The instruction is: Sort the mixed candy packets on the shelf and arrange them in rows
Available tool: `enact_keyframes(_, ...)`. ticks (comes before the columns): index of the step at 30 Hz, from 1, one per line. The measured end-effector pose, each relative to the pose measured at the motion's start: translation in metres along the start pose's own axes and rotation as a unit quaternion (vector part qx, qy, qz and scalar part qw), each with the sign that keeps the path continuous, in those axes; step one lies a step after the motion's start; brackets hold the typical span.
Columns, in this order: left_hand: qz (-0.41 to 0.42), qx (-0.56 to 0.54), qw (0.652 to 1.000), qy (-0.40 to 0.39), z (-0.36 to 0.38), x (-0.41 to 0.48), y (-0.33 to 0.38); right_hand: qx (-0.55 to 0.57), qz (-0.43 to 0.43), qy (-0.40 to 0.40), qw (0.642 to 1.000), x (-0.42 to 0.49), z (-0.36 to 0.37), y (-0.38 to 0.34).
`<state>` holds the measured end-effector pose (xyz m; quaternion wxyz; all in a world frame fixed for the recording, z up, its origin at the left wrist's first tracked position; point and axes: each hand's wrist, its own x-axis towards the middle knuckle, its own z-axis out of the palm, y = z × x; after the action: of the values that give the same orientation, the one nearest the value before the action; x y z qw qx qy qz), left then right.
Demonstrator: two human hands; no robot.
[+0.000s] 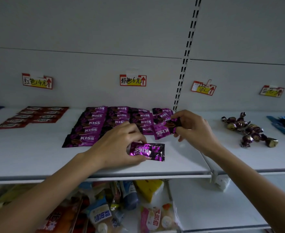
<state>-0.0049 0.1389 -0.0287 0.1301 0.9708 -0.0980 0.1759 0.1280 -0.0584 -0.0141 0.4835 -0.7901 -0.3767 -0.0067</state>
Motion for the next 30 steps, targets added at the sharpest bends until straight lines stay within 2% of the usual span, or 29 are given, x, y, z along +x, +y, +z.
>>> enact_keyframes(6,-0.038,-0.05,0.998,0.031,-0.013,-0.03,-0.001,-0.002,-0.078,-0.088,0.993,0.007,0.026,-0.005)
enact_keyframes(10,-0.06,-0.043,0.996,0.047,-0.023,-0.06,-0.012,0.006,-0.117,-0.096,0.989,0.005,0.037,-0.008)
enact_keyframes(12,-0.077,-0.056,0.994,0.054,-0.026,-0.071,-0.016,-0.001,-0.115,-0.107,0.988,0.004,0.037,-0.008)
enact_keyframes(16,-0.077,-0.072,0.993,0.051,-0.028,-0.079,-0.017,-0.082,-0.088,-0.144,0.982,-0.001,0.033,-0.007)
enact_keyframes(21,-0.087,-0.09,0.99,0.064,-0.027,-0.08,-0.016,-0.082,-0.079,-0.1,0.988,-0.004,0.031,-0.012)
enact_keyframes(25,-0.111,-0.104,0.984,0.098,-0.03,-0.08,-0.015,-0.17,-0.12,-0.2,0.957,-0.007,0.038,-0.02)
enact_keyframes(30,-0.141,-0.129,0.972,0.139,-0.033,-0.083,-0.017,-0.23,-0.158,-0.202,0.939,-0.011,0.038,-0.026)
